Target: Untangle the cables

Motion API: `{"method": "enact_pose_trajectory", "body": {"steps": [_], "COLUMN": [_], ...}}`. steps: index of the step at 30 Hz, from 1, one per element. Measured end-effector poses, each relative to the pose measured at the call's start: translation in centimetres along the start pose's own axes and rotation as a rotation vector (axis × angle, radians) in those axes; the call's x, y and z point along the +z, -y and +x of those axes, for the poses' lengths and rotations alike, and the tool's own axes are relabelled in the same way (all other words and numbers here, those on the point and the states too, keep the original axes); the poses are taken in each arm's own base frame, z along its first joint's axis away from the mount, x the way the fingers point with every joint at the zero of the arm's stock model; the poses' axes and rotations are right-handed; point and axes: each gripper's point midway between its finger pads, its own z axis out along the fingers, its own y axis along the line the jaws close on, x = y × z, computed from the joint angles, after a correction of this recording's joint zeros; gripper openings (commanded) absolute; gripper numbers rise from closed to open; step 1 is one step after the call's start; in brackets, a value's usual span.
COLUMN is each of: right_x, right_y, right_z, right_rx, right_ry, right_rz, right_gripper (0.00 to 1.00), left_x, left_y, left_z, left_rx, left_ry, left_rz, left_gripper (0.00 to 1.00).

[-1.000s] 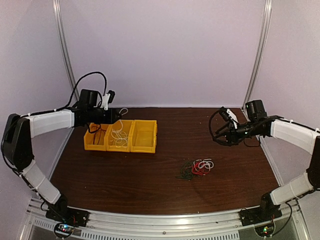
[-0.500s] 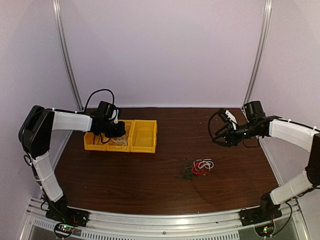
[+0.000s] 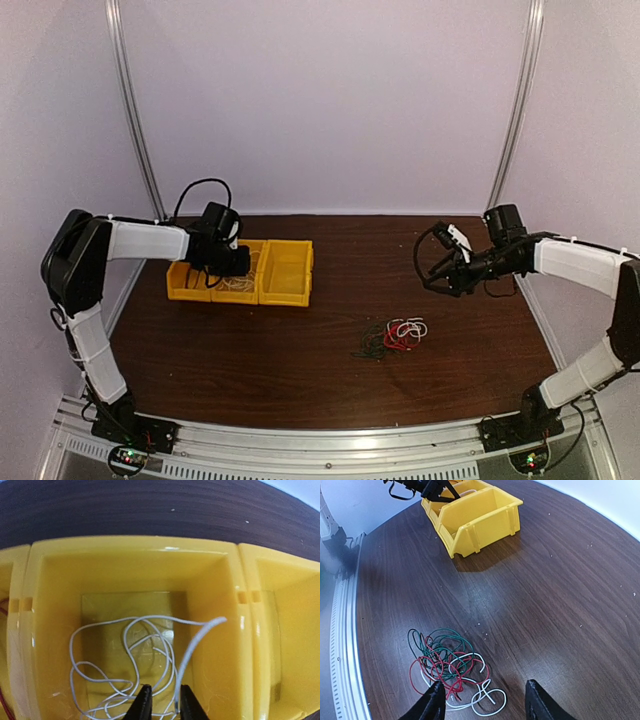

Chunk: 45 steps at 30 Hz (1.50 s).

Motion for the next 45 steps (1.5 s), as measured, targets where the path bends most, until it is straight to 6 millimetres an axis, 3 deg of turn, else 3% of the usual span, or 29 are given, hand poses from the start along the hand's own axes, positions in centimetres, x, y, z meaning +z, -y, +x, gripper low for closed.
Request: {"method": "enact_pose_trajectory", "body": {"steps": [5, 10, 14, 20, 33, 38, 45], "right_x": [1.2, 2.3, 2.7, 4.1, 4.9, 5.3, 5.3], "right_y": [1.0, 1.0, -0.2, -2.6, -4.1, -4.1, -4.5], "right_z": [2.2, 4.4, 4.6, 4.9, 6.2, 6.7, 7.0], "right_rx": [0.041, 0.075, 0.060, 0.027, 0.017, 0.027, 0.033], "right_ry": [-0.071, -0.151, -0.170, -0.211, -0.266, -0.284, -0.299], "right_rz": [0.001, -0.055, -0.104, -0.204, -0.263, -0.274, -0.293], "right_gripper": [0.55, 0.62, 0.63, 0.63, 0.49, 0.33, 0.00], "left_x": [-4.0, -9.4, -11.6, -12.1, -12.7, -12.7, -12.8], "left_y": [2.1, 4.1, 5.3, 8.4, 12.3, 13.4, 16.9], "left_z": [-2.8, -6.7, -7.4, -5.2, -2.7, -2.3, -1.2], "left_rx": [0.035, 0.050, 0.089, 0.177, 0.319, 0.343, 0.395], "left_ry": [0.088, 0.222, 0.274, 0.245, 0.257, 0.262, 0.279], "left_rz": [0.036, 0.090, 0.084, 0.093, 0.082, 0.109, 0.227], "left_gripper": [0.62, 0.64, 0.64, 0.62, 0.61, 0.61, 0.61]}}
